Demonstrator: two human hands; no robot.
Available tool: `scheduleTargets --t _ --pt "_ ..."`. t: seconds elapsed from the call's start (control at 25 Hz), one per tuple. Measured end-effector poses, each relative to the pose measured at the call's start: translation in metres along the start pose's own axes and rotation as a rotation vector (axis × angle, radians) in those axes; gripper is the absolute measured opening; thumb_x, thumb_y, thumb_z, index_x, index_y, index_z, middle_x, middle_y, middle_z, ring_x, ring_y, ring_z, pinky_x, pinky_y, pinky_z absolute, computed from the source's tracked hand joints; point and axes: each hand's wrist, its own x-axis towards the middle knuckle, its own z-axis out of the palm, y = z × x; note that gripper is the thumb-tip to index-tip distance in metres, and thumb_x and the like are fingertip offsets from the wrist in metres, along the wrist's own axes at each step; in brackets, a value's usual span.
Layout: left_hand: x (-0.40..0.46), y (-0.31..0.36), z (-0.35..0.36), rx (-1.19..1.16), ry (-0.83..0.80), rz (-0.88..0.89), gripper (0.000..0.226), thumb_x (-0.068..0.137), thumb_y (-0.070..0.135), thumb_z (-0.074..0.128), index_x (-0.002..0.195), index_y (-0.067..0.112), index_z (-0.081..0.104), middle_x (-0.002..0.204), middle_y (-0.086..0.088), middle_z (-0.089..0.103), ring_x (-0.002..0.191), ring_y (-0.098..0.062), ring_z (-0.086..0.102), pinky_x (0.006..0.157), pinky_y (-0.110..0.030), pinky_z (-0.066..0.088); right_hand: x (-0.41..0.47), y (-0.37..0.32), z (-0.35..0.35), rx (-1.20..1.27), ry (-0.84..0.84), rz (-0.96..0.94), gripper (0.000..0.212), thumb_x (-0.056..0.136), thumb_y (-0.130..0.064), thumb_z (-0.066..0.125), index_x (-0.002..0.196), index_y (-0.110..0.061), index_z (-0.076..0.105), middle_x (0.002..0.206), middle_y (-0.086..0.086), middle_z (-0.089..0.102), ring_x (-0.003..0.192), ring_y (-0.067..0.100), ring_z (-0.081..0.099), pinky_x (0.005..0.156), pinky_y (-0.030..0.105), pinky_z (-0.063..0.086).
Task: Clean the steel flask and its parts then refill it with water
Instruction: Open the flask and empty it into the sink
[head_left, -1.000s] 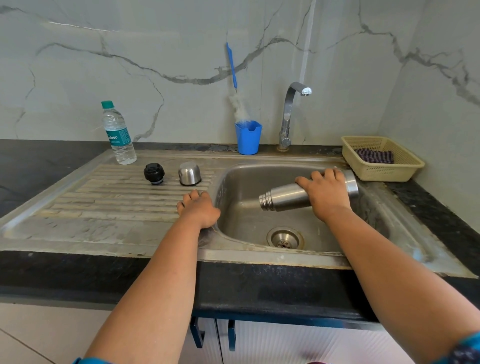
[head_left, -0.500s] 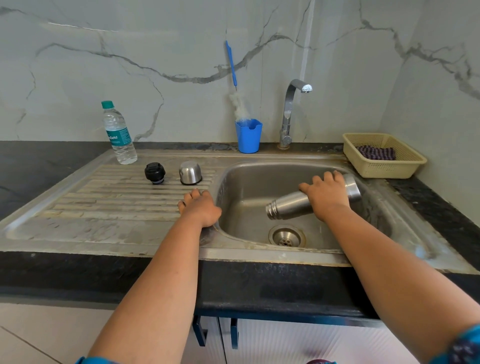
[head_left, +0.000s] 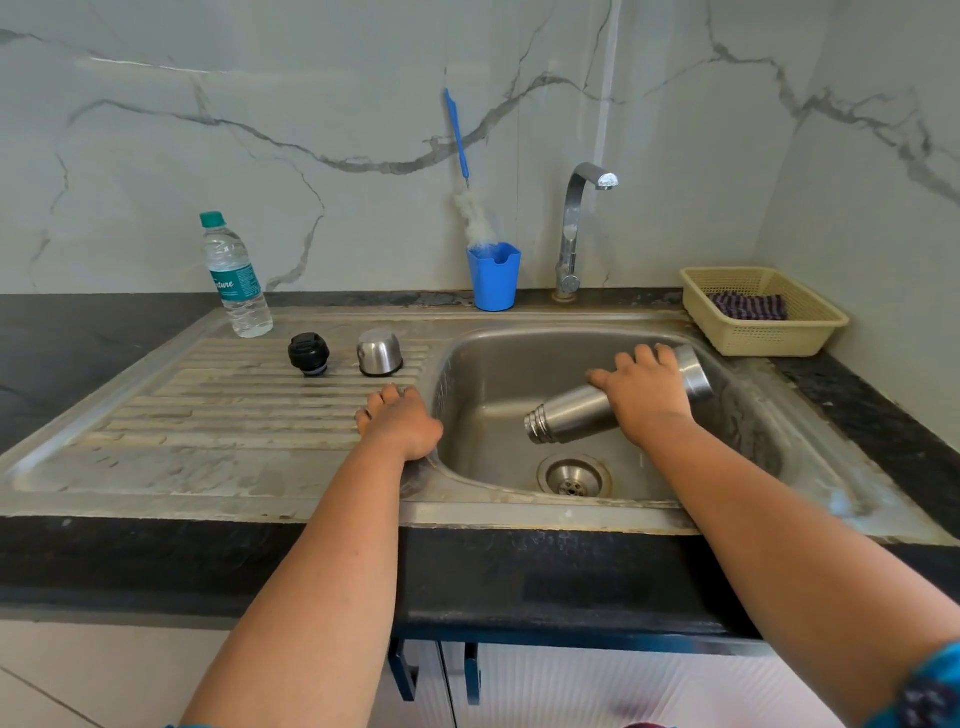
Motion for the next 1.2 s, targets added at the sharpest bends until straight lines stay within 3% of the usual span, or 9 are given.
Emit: scheduleTargets --t 0.2,0.52,0.64,0.8,0.96,1.08,1.2 --pt "0.0 0.0 0.0 0.001 0.0 0.002 0.068 0.095 0.037 0.05 0.152 0.011 0.026 0.154 -0.016 0.023 0.139 -0.035 0.025 0.116 -0.047 0.023 0.0 -0.002 0.003 -0.024 -0.042 -0.005 0.082 0.086 -0.031 0.065 0.152 -0.038 0.016 0.133 0.006 0.049 0.128 0.031 0.039 0.112 0.045 0.024" --pt "0.001 -0.001 0.0 -0.009 -0.001 -0.003 0.068 0.094 0.037 0.05 0.152 0.01 0.026 0.153 -0.016 0.025 0.138 -0.035 0.026 0.116 -0.047 0.024 0.002 -0.002 0.006 -0.016 -0.117 -0.015 0.087 0.086 -0.031 0.066 0.152 -0.039 0.011 0.137 0.005 0.048 0.13 0.03 0.038 0.109 0.044 0.027" --pt "0.001 -0.001 0.001 -0.015 0.002 0.005 0.069 0.094 0.037 0.05 0.152 0.01 0.026 0.153 -0.016 0.024 0.138 -0.035 0.026 0.115 -0.047 0.025 0.0 0.0 0.005 0.004 -0.065 0.007 0.089 0.084 -0.027 0.067 0.153 -0.036 0.011 0.135 0.004 0.049 0.128 0.029 0.04 0.108 0.043 0.028" --pt "0.003 -0.003 0.003 -0.045 0.044 0.011 0.065 0.095 0.044 0.051 0.15 0.013 0.033 0.15 -0.014 0.031 0.136 -0.033 0.03 0.112 -0.046 0.028 -0.005 0.002 0.006 0.244 -0.117 0.106 0.092 0.074 -0.022 0.074 0.147 -0.034 0.02 0.124 0.003 0.057 0.12 0.028 0.046 0.101 0.042 0.035" --pt "-0.007 -0.002 -0.001 -0.153 0.163 0.019 0.057 0.095 0.047 0.052 0.141 0.015 0.044 0.145 -0.013 0.04 0.134 -0.032 0.035 0.112 -0.046 0.033 -0.007 0.009 -0.003 0.59 -0.184 0.199 0.078 0.059 -0.032 0.083 0.119 -0.032 0.033 0.097 0.0 0.057 0.098 0.026 0.055 0.086 0.04 0.043" --pt "-0.017 -0.001 -0.006 -0.387 0.228 0.074 0.056 0.094 0.042 0.057 0.143 0.018 0.045 0.143 -0.008 0.044 0.133 -0.029 0.037 0.11 -0.043 0.037 -0.007 0.012 -0.017 0.892 -0.198 0.235 0.086 0.056 -0.033 0.085 0.124 -0.028 0.034 0.105 0.002 0.053 0.093 0.023 0.055 0.081 0.038 0.051" --pt "-0.032 -0.012 -0.017 -0.834 0.243 0.069 0.042 0.094 0.032 0.061 0.135 0.023 0.056 0.136 0.0 0.056 0.123 -0.02 0.052 0.105 -0.039 0.045 -0.003 0.007 -0.046 1.097 -0.217 0.186 0.09 0.059 -0.03 0.087 0.133 -0.019 0.037 0.119 0.007 0.051 0.1 0.023 0.052 0.08 0.032 0.046"
